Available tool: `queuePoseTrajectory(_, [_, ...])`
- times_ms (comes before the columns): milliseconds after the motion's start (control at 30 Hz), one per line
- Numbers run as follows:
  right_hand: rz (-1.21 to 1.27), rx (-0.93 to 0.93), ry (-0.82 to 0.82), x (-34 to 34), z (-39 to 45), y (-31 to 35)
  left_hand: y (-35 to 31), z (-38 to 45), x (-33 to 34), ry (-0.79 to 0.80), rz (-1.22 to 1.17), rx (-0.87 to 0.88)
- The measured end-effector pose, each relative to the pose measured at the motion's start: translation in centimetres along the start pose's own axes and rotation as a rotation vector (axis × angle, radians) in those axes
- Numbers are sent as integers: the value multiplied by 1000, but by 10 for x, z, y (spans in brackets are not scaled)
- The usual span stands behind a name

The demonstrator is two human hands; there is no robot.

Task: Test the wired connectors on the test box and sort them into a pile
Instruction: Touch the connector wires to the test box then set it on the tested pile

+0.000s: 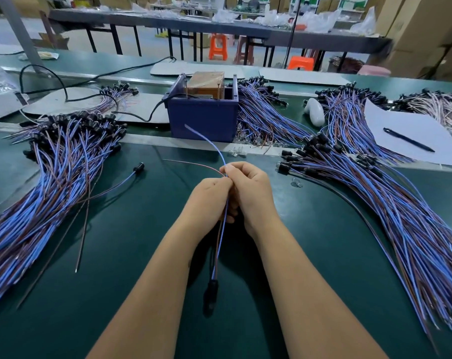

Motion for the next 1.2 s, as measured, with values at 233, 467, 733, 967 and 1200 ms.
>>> queuePoseTrajectory(233, [-147,-116,7,4,0,9,-1,3,-33,-236,-160,63])
queuePoseTrajectory(467, [-192,-190,39,2,-2,17,2,3,-31,-222,-238,63])
queuePoseTrajectory(733, [-221,-190,86,11,-6,16,9,8,-41,-284,-387,18])
queuePoseTrajectory(967, [-258,-208,81,14,-8,17,7,7,-45,-300,-366,17])
queuePoseTrajectory(1200, [-238,-194,-25,2,-4,16,-3,4,-61,-403,-22,200])
Point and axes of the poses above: each hand's wrist, its own z-axis towards the middle knuckle, its own x-axis out of the palm, y = z × x, the point moved 9 cm from there along z, towards the middle knuckle, and after that the axes turned 3 degrees about x, right-handed, at the moved point
